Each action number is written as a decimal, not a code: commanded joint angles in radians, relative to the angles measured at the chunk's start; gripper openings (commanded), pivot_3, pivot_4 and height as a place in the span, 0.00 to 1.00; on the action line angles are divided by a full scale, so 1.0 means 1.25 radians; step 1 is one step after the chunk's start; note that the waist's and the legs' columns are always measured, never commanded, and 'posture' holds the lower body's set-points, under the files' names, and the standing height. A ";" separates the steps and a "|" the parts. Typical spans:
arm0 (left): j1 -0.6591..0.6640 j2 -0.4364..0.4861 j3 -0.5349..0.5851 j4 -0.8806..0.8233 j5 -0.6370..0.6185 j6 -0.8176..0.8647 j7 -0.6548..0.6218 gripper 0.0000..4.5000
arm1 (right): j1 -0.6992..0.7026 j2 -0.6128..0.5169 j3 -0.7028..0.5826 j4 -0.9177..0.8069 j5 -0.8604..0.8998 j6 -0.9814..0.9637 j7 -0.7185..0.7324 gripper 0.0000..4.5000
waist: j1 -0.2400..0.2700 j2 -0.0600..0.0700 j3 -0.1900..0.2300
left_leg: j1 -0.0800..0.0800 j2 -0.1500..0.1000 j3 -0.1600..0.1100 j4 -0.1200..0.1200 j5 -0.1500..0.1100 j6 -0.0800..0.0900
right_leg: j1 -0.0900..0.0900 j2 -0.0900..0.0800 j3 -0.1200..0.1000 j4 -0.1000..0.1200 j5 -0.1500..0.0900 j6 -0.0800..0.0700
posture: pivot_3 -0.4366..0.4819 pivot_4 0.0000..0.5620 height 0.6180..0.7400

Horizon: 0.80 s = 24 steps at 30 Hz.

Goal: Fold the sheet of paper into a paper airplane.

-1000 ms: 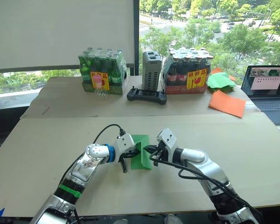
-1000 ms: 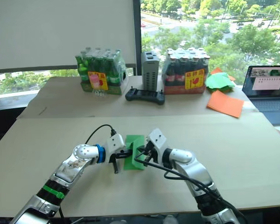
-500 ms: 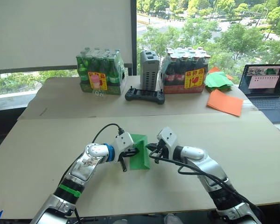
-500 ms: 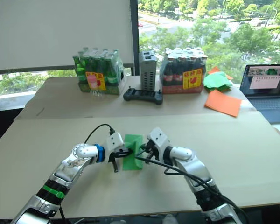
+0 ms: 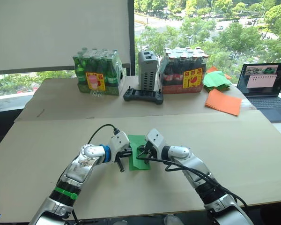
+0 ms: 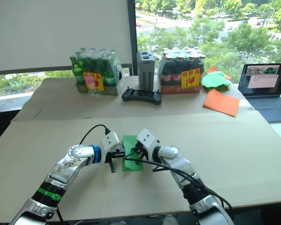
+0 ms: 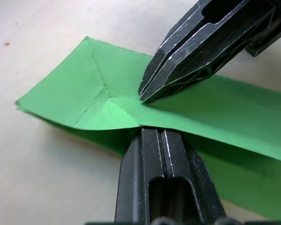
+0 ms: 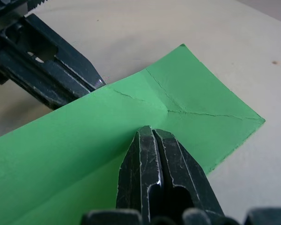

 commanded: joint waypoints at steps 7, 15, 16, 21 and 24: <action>-0.032 0.069 0.139 -0.080 -0.117 0.060 -0.033 0.00 | -0.012 0.025 0.014 0.046 -0.031 0.009 -0.007 0.00 | 0.000 0.000 0.000 | 0.000 0.000 0.000 0.000 0.000 0.000 | 0.000 0.000 0.000 0.000 0.000 0.000 | 0.48 0.27 0.73; -0.017 -0.008 0.080 -0.050 -0.146 0.064 -0.036 0.00 | -0.011 0.020 0.002 0.020 -0.025 0.022 -0.008 0.00 | 0.000 0.000 0.000 | 0.000 0.000 0.000 0.000 0.000 0.000 | 0.000 0.000 0.000 0.000 0.000 0.000 | 0.48 0.27 0.73; -0.014 -0.014 0.068 -0.048 -0.143 0.061 -0.036 0.00 | -0.010 0.018 -0.002 0.015 -0.023 0.027 -0.008 0.00 | 0.000 0.000 0.000 | 0.000 0.000 0.000 0.000 0.000 0.000 | 0.000 0.000 0.000 0.000 0.000 0.000 | 0.48 0.27 0.73; 0.006 -0.012 0.001 -0.028 -0.101 0.024 -0.039 0.00 | -0.007 0.010 -0.026 -0.011 -0.013 0.050 -0.013 0.00 | 0.003 0.000 0.000 | -0.001 0.000 0.000 0.000 0.000 0.000 | -0.001 0.000 0.000 0.000 0.000 0.000 | 0.48 0.27 0.73; 0.020 -0.007 -0.033 -0.001 -0.061 -0.011 -0.033 0.00 | -0.006 0.004 -0.039 -0.034 -0.007 0.065 -0.015 0.00 | 0.005 0.000 0.000 | -0.001 0.000 0.000 0.000 0.000 0.000 | -0.001 0.000 0.000 0.000 0.000 0.000 | 0.48 0.27 0.73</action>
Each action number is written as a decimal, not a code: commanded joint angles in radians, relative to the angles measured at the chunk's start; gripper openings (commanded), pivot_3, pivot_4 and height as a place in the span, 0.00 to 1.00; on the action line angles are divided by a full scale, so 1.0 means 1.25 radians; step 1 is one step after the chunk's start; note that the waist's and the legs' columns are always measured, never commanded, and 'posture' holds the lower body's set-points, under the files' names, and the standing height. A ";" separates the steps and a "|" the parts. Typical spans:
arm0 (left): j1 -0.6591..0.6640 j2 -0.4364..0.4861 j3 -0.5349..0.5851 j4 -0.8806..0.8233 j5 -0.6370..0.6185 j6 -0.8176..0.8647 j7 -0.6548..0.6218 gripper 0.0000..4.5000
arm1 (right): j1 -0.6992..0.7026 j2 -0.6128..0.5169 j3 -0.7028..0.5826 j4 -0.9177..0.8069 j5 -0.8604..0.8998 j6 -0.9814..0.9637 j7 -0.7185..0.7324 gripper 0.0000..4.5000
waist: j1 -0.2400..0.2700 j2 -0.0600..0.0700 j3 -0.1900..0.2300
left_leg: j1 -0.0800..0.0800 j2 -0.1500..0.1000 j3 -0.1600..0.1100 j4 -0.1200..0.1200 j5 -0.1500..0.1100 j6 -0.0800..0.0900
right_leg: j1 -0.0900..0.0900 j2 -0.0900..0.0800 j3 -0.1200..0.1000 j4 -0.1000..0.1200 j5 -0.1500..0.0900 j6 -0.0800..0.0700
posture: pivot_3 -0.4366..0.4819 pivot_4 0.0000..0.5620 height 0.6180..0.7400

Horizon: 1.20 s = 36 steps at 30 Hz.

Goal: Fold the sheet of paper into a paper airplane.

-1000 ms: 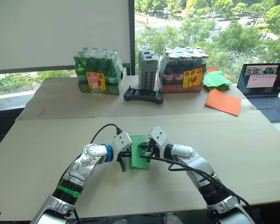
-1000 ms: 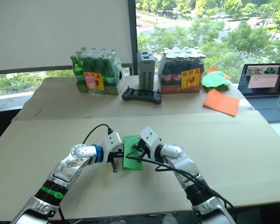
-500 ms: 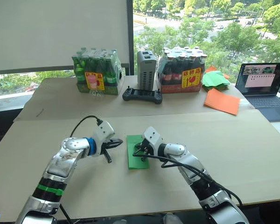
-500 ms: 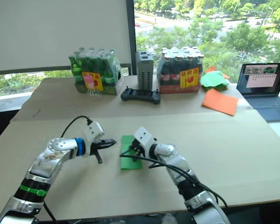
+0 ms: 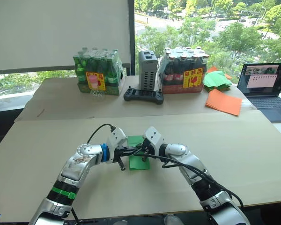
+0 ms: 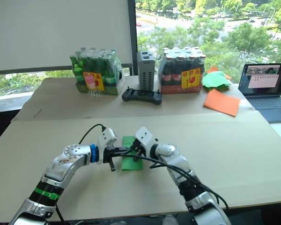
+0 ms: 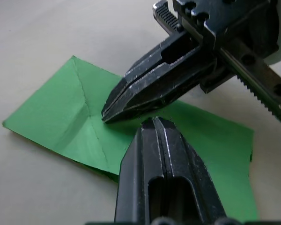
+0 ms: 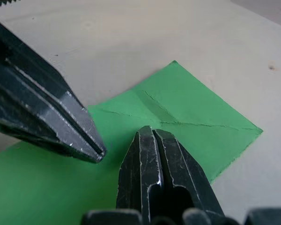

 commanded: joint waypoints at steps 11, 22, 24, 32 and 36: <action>0.039 0.002 -0.032 0.006 0.041 -0.054 -0.007 0.00 | 0.017 -0.047 -0.024 -0.074 0.029 0.034 0.045 0.00 | 0.001 0.000 0.000 | 0.000 0.000 0.000 0.000 0.000 0.000 | 0.000 0.000 0.000 0.000 0.000 0.000 | 0.48 0.27 0.73; 0.049 0.004 -0.021 -0.034 0.032 -0.032 -0.005 0.00 | -0.029 -0.033 -0.046 0.095 0.015 0.023 0.017 0.00 | 0.000 0.000 0.000 | 0.001 0.000 0.000 0.000 0.000 0.001 | 0.002 0.000 0.000 0.000 0.000 0.000 | 0.48 0.27 0.73; 0.050 0.005 -0.020 -0.036 0.032 -0.031 -0.004 0.00 | -0.051 -0.030 -0.058 0.130 0.019 0.004 0.017 0.00 | 0.000 0.000 0.000 | 0.002 0.000 0.000 0.000 0.000 0.001 | 0.002 0.000 0.000 0.000 0.000 0.000 | 0.48 0.27 0.73; 0.051 0.005 -0.019 -0.040 0.034 -0.029 -0.002 0.00 | -0.123 -0.017 -0.080 0.268 0.011 -0.075 0.014 0.00 | 0.000 0.000 0.000 | 0.001 0.000 0.000 0.000 0.000 0.000 | 0.002 0.000 0.000 0.000 0.000 0.000 | 0.48 0.27 0.73; 0.050 0.003 -0.017 -0.037 0.035 -0.031 0.002 0.00 | -0.157 -0.004 -0.076 0.327 0.004 -0.113 0.020 0.00 | -0.001 0.000 0.000 | 0.001 0.000 0.000 0.000 0.000 0.000 | 0.002 0.000 0.000 0.000 0.000 0.000 | 0.48 0.27 0.73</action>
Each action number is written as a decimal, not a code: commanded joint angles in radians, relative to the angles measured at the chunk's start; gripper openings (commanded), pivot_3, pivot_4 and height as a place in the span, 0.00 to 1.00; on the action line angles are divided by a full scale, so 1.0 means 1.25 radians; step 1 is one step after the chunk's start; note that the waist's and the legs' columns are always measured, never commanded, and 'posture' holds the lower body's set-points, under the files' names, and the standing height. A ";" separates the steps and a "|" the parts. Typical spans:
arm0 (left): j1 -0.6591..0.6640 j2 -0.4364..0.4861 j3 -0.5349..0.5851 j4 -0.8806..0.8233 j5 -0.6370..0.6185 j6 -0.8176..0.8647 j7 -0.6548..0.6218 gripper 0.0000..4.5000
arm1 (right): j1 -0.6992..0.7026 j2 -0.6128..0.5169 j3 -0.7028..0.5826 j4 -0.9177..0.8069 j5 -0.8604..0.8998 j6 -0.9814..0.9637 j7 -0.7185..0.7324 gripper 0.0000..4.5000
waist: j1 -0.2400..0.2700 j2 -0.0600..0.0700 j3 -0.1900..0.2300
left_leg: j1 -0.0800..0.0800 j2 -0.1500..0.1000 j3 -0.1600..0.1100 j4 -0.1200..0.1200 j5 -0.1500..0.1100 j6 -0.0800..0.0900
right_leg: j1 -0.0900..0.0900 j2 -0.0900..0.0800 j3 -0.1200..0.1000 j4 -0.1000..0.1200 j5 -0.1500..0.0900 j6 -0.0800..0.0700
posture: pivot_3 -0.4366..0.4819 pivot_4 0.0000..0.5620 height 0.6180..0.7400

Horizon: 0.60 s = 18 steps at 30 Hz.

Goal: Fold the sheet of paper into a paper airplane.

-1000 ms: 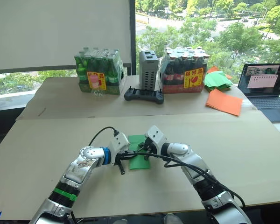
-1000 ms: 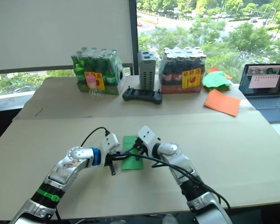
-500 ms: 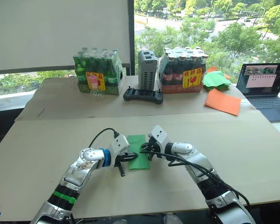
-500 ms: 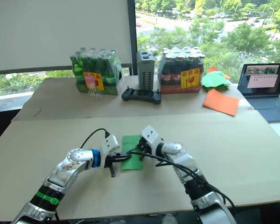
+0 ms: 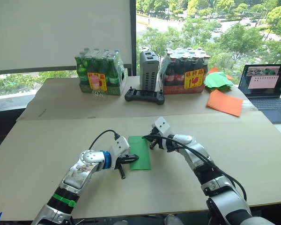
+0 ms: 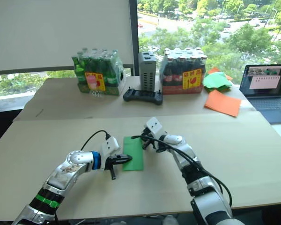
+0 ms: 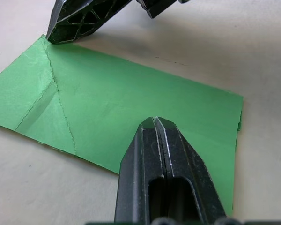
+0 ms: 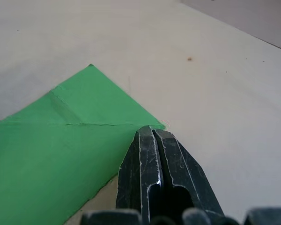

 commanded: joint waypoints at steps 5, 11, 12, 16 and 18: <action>0.004 0.004 -0.001 -0.009 0.000 0.010 0.003 0.00 | -0.006 0.016 0.009 0.048 -0.022 -0.033 0.012 0.00 | -0.003 0.000 0.000 | 0.000 0.000 0.000 0.000 0.000 0.000 | 0.000 0.000 0.000 0.000 0.000 0.000 | 0.48 0.27 0.73; 0.004 0.005 -0.002 -0.011 0.003 0.008 0.005 0.00 | 0.080 -0.008 0.038 -0.113 -0.027 0.022 0.047 0.00 | -0.001 0.000 0.000 | 0.000 0.000 0.000 0.000 0.000 0.000 | -0.001 0.000 0.000 0.000 0.000 0.000 | 0.48 0.27 0.73; 0.003 0.005 -0.002 -0.012 0.003 0.009 0.005 0.00 | 0.096 -0.013 0.043 -0.145 -0.027 0.038 0.050 0.00 | -0.001 0.000 0.000 | -0.001 0.000 0.000 0.000 0.000 0.000 | -0.001 0.000 0.000 0.000 0.000 0.000 | 0.48 0.27 0.73; 0.002 0.004 -0.002 -0.013 0.003 0.010 0.006 0.00 | 0.153 -0.029 0.060 -0.264 -0.023 0.102 0.053 0.00 | -0.002 0.000 0.000 | -0.001 0.000 0.000 0.000 0.000 0.000 | -0.001 0.000 0.000 0.000 0.000 0.000 | 0.48 0.27 0.73; 0.001 0.003 -0.003 -0.013 0.003 0.011 0.007 0.00 | 0.176 -0.039 0.072 -0.313 -0.024 0.128 0.058 0.00 | -0.001 0.000 0.000 | -0.001 0.000 0.000 0.000 0.000 0.000 | -0.001 0.000 0.000 0.000 0.000 0.000 | 0.48 0.27 0.73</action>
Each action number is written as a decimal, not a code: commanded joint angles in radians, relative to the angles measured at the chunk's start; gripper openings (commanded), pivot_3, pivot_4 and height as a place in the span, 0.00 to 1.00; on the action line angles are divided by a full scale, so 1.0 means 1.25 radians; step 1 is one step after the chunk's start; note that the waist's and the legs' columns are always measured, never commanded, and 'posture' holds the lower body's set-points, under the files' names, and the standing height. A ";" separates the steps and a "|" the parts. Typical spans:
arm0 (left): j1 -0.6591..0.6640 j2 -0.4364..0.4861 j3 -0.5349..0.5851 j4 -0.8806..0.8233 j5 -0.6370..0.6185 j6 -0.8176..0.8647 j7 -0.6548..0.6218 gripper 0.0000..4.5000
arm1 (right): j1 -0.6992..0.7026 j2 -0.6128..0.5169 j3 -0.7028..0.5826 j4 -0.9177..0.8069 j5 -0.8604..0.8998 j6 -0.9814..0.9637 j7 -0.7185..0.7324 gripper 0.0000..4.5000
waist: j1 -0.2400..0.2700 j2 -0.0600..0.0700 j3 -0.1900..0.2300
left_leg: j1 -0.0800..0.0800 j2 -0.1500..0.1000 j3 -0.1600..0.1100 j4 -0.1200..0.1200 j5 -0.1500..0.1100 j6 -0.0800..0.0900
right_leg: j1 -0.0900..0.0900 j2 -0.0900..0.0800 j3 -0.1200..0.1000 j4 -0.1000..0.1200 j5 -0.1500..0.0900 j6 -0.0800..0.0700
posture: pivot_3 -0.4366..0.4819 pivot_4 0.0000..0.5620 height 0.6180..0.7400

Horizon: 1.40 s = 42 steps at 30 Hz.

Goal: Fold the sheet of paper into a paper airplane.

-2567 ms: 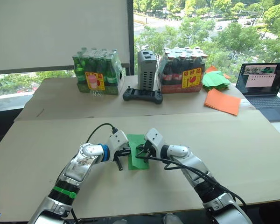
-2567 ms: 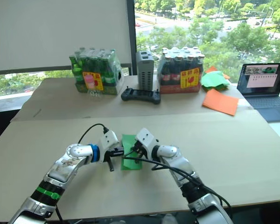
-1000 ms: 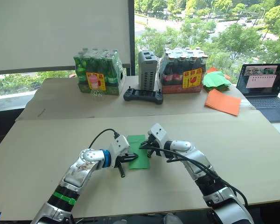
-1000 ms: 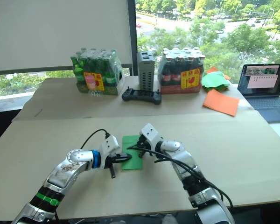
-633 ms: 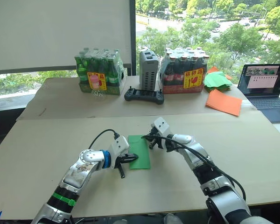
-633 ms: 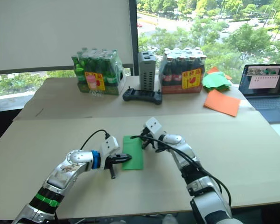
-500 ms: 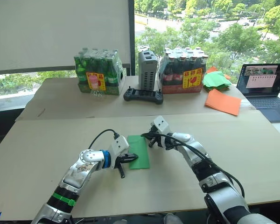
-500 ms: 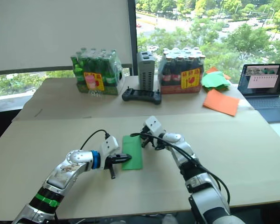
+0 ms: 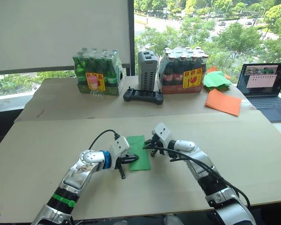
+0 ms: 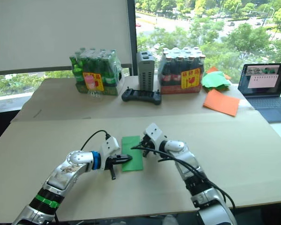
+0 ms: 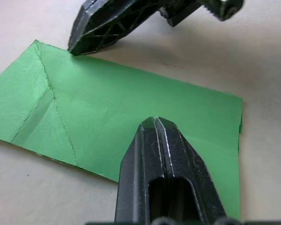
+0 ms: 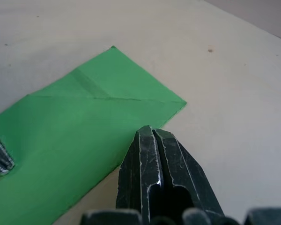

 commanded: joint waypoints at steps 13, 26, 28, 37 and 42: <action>-0.004 0.000 -0.004 -0.004 0.002 0.011 0.002 0.00 | 0.172 -0.096 0.114 -0.354 0.032 0.232 0.054 0.00 | 0.005 0.000 0.000 | 0.000 0.000 0.000 0.000 0.000 0.000 | 0.001 0.000 0.000 -0.001 0.000 0.001 | 0.48 0.27 0.73; 0.005 0.007 -0.006 -0.016 0.000 0.015 -0.003 0.00 | 0.232 -0.182 0.127 -0.468 0.086 0.283 0.074 0.00 | 0.009 0.000 0.000 | 0.000 0.000 0.000 0.000 -0.001 0.001 | 0.002 0.000 -0.001 -0.001 -0.001 0.001 | 0.48 0.27 0.73; 0.006 0.007 -0.006 -0.017 0.000 0.016 -0.004 0.00 | 0.232 -0.187 0.128 -0.472 0.092 0.284 0.071 0.00 | 0.009 0.000 0.000 | 0.000 0.000 0.000 0.000 -0.001 0.001 | 0.002 0.000 -0.001 -0.001 -0.001 0.001 | 0.48 0.27 0.73; 0.009 0.006 0.003 -0.036 -0.008 0.017 -0.005 0.00 | 0.211 -0.153 0.006 -0.509 0.176 0.248 0.051 0.00 | 0.010 -0.001 0.000 | 0.000 0.000 0.000 0.000 -0.001 0.001 | 0.001 0.000 -0.001 -0.002 -0.001 0.001 | 0.48 0.27 0.73; 0.014 0.022 0.077 -0.093 -0.065 0.078 0.004 0.00 | 0.228 -0.158 -0.055 -0.557 0.234 0.238 0.060 0.00 | 0.010 -0.001 0.001 | -0.001 0.000 0.000 0.000 -0.001 0.001 | 0.001 0.000 -0.001 -0.002 -0.001 0.001 | 0.48 0.27 0.73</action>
